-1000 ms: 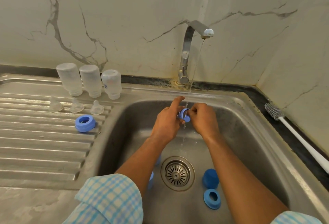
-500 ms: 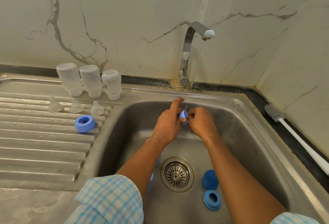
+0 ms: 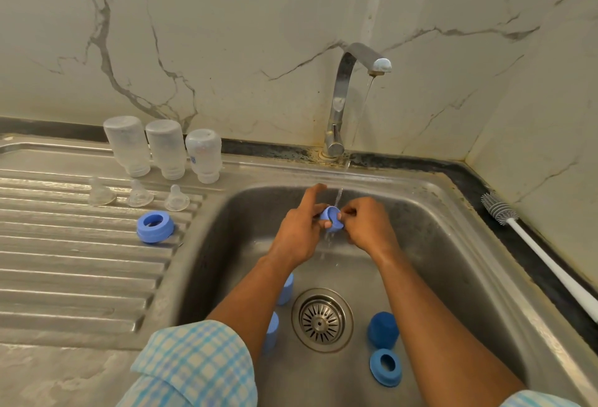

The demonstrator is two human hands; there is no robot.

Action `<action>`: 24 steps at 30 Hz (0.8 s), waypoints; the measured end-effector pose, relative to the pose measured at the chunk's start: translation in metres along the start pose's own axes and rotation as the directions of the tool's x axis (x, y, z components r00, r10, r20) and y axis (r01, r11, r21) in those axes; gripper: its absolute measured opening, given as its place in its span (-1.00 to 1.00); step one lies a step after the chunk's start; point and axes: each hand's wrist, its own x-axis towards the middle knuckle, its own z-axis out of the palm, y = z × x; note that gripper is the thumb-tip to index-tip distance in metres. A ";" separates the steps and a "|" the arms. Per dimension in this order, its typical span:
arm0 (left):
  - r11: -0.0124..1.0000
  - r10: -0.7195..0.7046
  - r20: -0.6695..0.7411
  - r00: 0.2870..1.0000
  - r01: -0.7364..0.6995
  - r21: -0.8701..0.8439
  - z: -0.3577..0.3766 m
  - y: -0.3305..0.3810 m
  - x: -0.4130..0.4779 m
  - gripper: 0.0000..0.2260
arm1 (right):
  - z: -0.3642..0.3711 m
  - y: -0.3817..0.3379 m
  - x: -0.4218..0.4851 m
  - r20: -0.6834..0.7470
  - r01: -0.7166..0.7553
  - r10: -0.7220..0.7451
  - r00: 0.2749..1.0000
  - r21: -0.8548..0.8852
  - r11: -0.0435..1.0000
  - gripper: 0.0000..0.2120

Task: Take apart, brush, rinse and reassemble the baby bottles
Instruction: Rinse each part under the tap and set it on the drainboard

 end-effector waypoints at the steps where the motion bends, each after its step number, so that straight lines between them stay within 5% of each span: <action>1: 1.000 -0.012 0.002 1.000 0.012 -0.016 0.000 0.000 0.000 -0.44 | 0.000 0.000 0.000 0.000 -0.004 0.004 1.000 0.019 1.000 -0.88; 5: 0.996 -0.069 -0.023 0.997 0.067 -0.058 0.003 0.001 0.003 -0.37 | -0.001 0.000 0.000 -0.016 -0.044 0.048 0.999 0.187 0.981 -0.91; 12: 0.988 -0.152 -0.104 0.983 0.151 -0.023 0.007 0.004 0.005 -0.75 | -0.005 -0.002 -0.002 0.056 -0.052 0.031 0.998 0.412 0.910 -0.86; 16: 0.993 -0.116 -0.117 0.986 0.119 0.019 0.010 0.012 0.003 -0.84 | -0.001 -0.005 -0.006 0.078 -0.027 -0.006 0.997 0.406 0.914 -0.73; 24: 0.989 -0.114 -0.140 0.984 0.126 0.081 0.011 0.010 0.003 -0.89 | -0.010 -0.003 -0.001 0.040 -0.029 0.008 0.999 0.546 0.837 -0.89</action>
